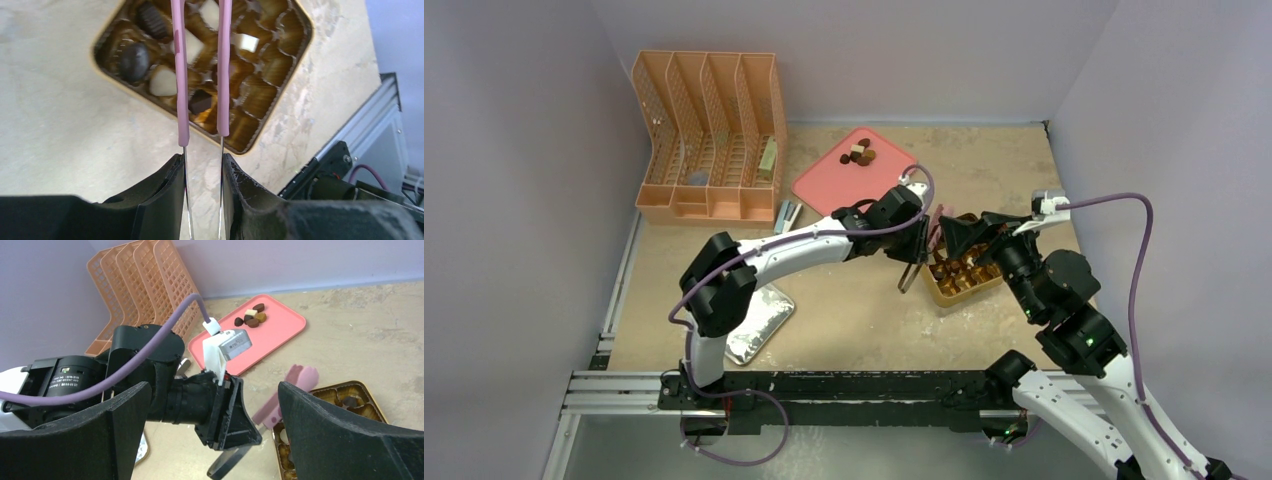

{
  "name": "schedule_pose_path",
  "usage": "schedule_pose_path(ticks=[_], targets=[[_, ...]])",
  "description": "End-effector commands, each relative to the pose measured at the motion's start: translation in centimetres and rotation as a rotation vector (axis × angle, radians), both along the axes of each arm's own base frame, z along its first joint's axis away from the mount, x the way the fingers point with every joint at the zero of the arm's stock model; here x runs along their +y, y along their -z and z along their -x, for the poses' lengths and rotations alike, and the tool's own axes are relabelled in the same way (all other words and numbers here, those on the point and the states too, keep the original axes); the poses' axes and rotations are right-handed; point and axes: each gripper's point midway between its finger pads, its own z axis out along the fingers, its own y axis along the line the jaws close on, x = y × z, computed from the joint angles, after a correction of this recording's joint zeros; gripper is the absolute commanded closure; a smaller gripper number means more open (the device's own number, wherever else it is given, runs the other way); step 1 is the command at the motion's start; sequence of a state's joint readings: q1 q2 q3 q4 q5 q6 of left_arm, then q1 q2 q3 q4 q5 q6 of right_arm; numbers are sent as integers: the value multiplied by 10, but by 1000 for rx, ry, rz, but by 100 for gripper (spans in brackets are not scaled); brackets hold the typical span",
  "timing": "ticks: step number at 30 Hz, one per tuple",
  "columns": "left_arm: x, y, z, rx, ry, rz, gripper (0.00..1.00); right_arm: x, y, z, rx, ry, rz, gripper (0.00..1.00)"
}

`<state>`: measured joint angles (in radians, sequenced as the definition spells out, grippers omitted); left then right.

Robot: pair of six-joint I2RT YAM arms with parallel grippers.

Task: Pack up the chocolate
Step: Place the fake chocolate in the packing box, then adjust the clamp.

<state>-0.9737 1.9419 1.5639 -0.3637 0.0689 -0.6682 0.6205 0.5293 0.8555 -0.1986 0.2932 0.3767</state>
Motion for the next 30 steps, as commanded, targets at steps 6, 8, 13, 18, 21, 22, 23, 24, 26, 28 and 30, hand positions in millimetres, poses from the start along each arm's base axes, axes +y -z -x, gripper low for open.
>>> schedule_pose_path(ticks=[6, 8, 13, 18, 21, 22, 23, 24, 26, 28, 30], targets=[[46, -18, -39, -114, -168, -64, 72, 3, -13, -2, -24, -7, -30, 1], [57, -7, -44, -125, -196, -121, 72, 4, -13, -2, -24, -8, -31, 1], [79, 22, -53, -124, -241, -201, 73, 5, -12, -3, -21, -14, -31, 1], [89, 50, -54, -122, -243, -272, 73, 4, -12, -2, -23, -10, -28, 1], [95, 65, -54, -120, -248, -319, 73, 4, -13, -2, -24, -11, -29, 1], [97, 69, -54, -117, -249, -332, 73, 4, -12, -2, -23, -11, -28, 1], [98, 73, -53, -115, -248, -343, 73, 4, -12, -2, -22, -11, -29, 1], [99, 76, -53, -113, -247, -352, 73, 4, -12, -2, -23, -11, -28, 1], [102, 82, -53, -112, -249, -370, 72, 4, -13, -2, -23, -9, -30, 1], [106, 88, -52, -107, -254, -396, 71, 4, -12, -3, -23, -10, -30, 1], [110, 94, -51, -104, -258, -423, 71, 5, -12, -3, -21, -12, -29, 1]])
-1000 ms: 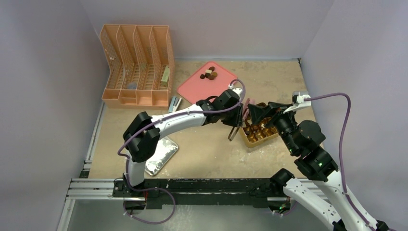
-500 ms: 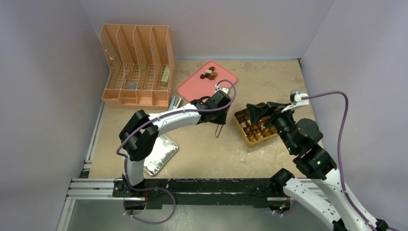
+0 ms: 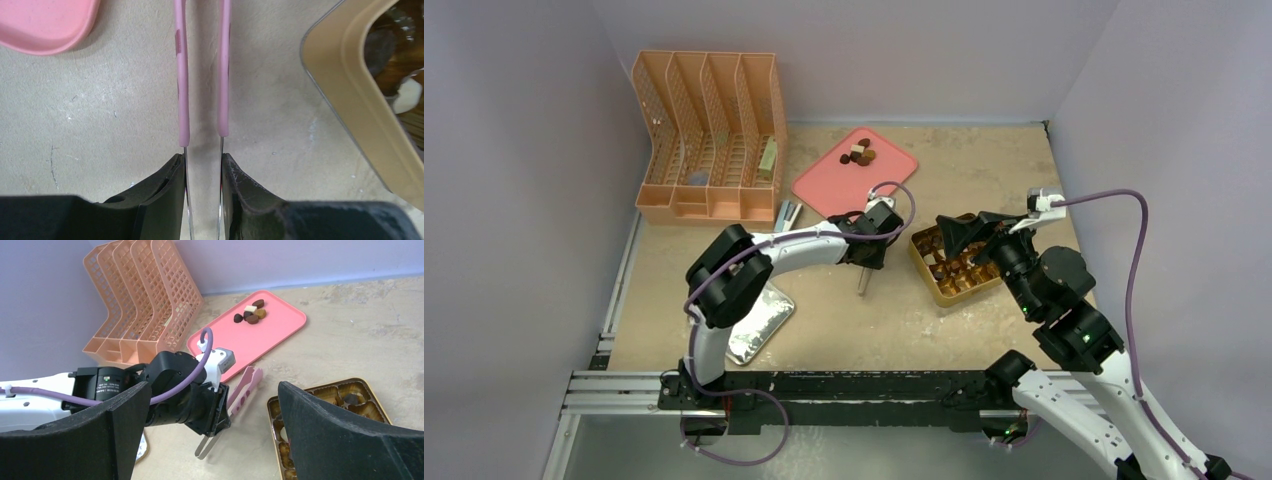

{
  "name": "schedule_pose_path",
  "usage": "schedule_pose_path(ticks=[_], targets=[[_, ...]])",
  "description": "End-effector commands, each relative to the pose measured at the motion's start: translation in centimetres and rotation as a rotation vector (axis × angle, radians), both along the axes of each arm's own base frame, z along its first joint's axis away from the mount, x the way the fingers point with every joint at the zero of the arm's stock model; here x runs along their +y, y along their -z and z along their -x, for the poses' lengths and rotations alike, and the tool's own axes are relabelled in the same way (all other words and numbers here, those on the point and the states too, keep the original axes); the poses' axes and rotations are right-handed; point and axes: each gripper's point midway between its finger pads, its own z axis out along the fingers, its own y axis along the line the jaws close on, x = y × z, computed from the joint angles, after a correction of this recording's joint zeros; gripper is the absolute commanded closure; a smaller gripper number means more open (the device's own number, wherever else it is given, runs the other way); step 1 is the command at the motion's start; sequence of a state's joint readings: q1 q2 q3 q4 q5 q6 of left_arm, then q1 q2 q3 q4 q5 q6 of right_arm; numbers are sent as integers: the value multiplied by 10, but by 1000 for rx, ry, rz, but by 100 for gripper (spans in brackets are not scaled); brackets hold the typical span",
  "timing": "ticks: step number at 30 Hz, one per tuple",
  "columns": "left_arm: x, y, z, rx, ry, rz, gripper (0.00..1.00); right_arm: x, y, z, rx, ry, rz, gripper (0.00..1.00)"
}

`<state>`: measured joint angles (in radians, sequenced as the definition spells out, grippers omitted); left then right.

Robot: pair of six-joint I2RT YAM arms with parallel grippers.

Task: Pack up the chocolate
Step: Adjust the clamp.

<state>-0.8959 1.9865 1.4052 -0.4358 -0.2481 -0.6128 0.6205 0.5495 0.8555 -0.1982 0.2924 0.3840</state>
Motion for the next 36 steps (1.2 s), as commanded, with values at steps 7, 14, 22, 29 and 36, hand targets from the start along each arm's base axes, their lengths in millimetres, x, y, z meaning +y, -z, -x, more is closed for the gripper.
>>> schedule_pose_path(ticks=[7, 14, 22, 29, 36], targets=[[18, 21, -4, -28, -29, -136, 66, 1, -17, 1, -43, -11, -35, 1], [27, 29, -3, -30, -40, -222, 64, 1, -19, 1, -47, -11, -34, 1], [26, 21, -2, -32, -35, -218, 68, 2, -19, 0, -51, -11, -29, 1], [23, -26, -3, -78, -34, -143, 72, 7, -18, -1, -40, -26, -51, 1], [38, -94, -5, -186, -60, -95, 72, 22, -1, -6, 28, -62, -113, 1]])
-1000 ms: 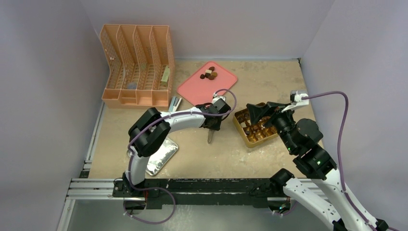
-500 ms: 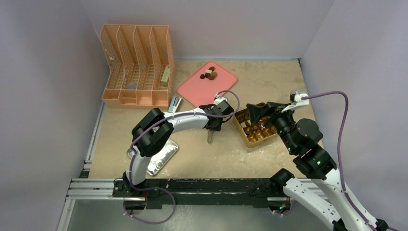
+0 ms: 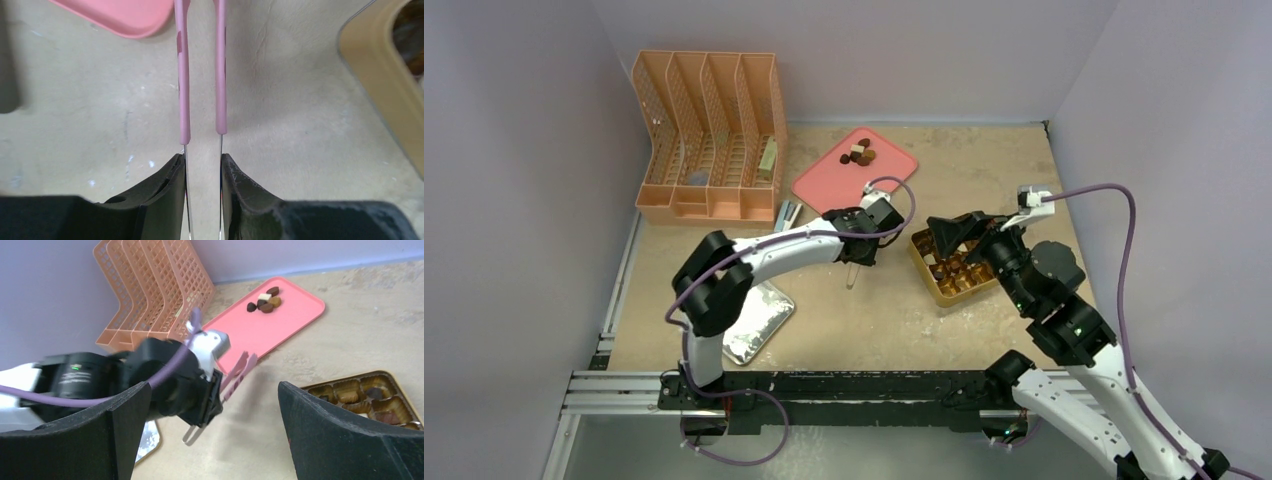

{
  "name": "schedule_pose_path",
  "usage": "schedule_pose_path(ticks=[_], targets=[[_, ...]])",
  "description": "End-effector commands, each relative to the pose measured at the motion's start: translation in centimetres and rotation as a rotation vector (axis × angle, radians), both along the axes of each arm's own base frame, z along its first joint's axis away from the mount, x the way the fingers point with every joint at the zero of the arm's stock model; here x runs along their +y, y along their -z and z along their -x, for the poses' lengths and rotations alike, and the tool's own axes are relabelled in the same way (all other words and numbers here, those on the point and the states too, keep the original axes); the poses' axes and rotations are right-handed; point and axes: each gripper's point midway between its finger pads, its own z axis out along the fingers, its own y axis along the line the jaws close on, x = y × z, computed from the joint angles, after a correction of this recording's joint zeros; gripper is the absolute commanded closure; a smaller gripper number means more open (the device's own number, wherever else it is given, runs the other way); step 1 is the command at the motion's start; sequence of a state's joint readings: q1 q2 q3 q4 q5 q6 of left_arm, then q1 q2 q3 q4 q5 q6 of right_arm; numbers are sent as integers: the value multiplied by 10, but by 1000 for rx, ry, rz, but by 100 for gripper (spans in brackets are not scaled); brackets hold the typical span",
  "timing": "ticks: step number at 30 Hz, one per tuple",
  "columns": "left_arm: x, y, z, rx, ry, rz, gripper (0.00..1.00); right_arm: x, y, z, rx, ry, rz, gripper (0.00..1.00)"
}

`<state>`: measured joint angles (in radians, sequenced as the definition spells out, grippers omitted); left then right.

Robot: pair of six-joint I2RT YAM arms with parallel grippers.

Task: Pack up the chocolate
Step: Adjust the clamp.

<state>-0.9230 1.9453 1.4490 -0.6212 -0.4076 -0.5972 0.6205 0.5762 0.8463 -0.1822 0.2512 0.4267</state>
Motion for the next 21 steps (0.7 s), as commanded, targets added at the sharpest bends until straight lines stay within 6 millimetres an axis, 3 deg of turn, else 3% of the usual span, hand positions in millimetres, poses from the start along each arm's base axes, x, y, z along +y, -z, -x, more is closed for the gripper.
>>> schedule_pose_path(ticks=[1, 9, 12, 13, 17, 21], targets=[[7, -80, -10, -147, -11, 83, 72, 12, -6, -4, 4, -23, -95, 1], [17, -121, -4, -204, -3, 145, 72, 14, 1, -17, 69, 35, -156, 1], [11, -134, 3, -202, 52, 199, 72, 25, 2, -20, 56, -10, -146, 4], [10, -139, 6, -201, 70, 214, 73, 29, 1, -22, 50, -30, -146, 8], [6, -162, 15, -216, 143, 279, 73, 50, 3, -30, 48, -92, -174, 47], [-1, -180, 28, -215, 236, 342, 72, 71, 9, -42, 64, -147, -194, 71]])
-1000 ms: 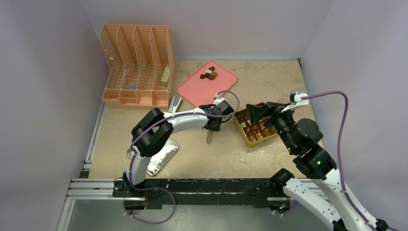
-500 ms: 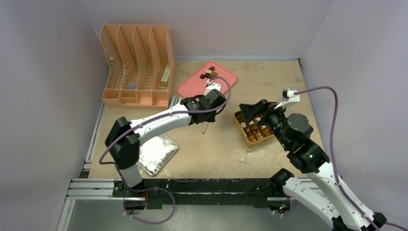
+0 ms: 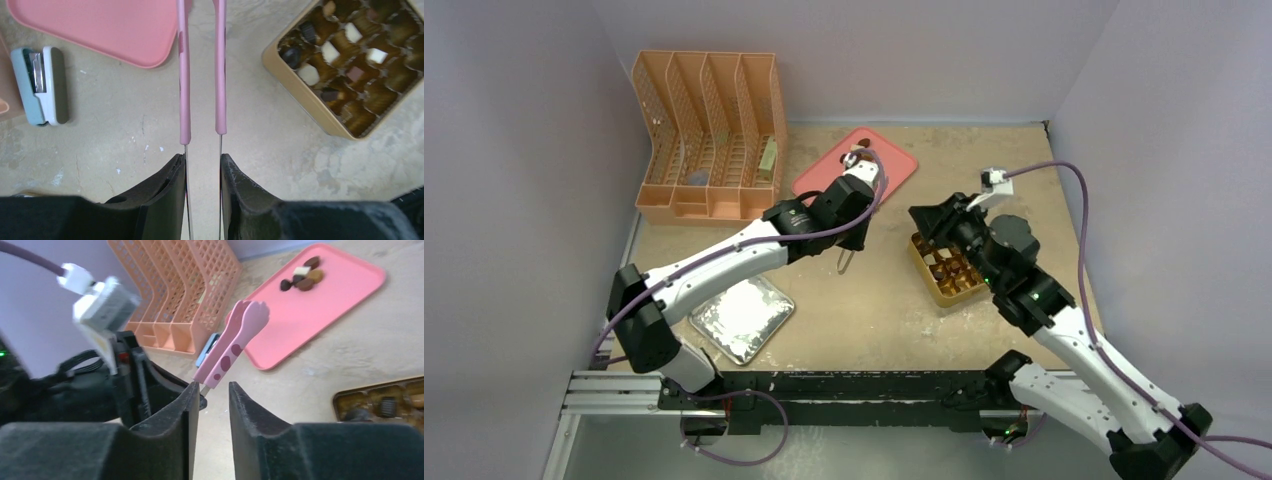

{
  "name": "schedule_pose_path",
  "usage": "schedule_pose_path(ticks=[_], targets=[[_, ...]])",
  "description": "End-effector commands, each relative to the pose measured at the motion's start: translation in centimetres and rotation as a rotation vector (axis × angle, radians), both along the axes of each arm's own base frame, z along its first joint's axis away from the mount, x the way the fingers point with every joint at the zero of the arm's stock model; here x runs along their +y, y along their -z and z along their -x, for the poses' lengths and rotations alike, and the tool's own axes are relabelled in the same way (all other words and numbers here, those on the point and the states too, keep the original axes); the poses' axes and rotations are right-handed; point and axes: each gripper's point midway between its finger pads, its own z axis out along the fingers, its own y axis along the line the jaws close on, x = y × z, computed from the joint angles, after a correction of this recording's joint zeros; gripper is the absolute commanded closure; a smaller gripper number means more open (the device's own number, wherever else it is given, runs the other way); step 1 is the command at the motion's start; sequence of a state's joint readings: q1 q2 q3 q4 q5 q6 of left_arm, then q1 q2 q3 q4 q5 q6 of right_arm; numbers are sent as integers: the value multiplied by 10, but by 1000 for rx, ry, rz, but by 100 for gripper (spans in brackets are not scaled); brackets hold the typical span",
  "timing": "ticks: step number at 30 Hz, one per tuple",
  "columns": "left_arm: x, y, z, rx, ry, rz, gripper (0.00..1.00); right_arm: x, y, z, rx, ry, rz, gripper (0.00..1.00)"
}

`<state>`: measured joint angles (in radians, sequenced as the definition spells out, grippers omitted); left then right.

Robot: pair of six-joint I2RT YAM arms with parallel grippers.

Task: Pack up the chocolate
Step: Adjust the clamp.

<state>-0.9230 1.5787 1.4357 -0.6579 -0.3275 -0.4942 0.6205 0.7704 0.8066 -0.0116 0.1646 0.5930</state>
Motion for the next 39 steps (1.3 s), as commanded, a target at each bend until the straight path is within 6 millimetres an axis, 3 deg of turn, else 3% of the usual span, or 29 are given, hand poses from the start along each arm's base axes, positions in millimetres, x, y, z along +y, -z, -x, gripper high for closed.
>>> schedule_pose_path(ticks=[1, 5, 11, 16, 24, 32, 36, 39], targets=[[-10, -43, 11, -61, 130, 110, 72, 28, -15, -15, -52, -74, -77, 76], [-10, -46, 20, -51, 195, 106, 72, 49, -13, -29, -46, -129, -72, 89], [-11, -51, 26, -54, 234, 114, 72, 70, -9, -48, -44, -160, -60, 89], [-14, -55, 24, -65, 239, 125, 72, 83, 20, -59, 6, -192, -15, 87], [-10, -77, 8, -123, 169, 152, 73, 81, 53, -54, 66, -195, 14, 84], [-15, -90, 5, -136, 167, 211, 73, 77, 72, -53, 108, -185, 49, 82], [-16, -90, 4, -133, 165, 220, 73, 76, 69, -51, 102, -183, 42, 81], [-10, -87, -2, -130, 133, 212, 73, 70, 56, -49, 80, -166, 43, 74]])
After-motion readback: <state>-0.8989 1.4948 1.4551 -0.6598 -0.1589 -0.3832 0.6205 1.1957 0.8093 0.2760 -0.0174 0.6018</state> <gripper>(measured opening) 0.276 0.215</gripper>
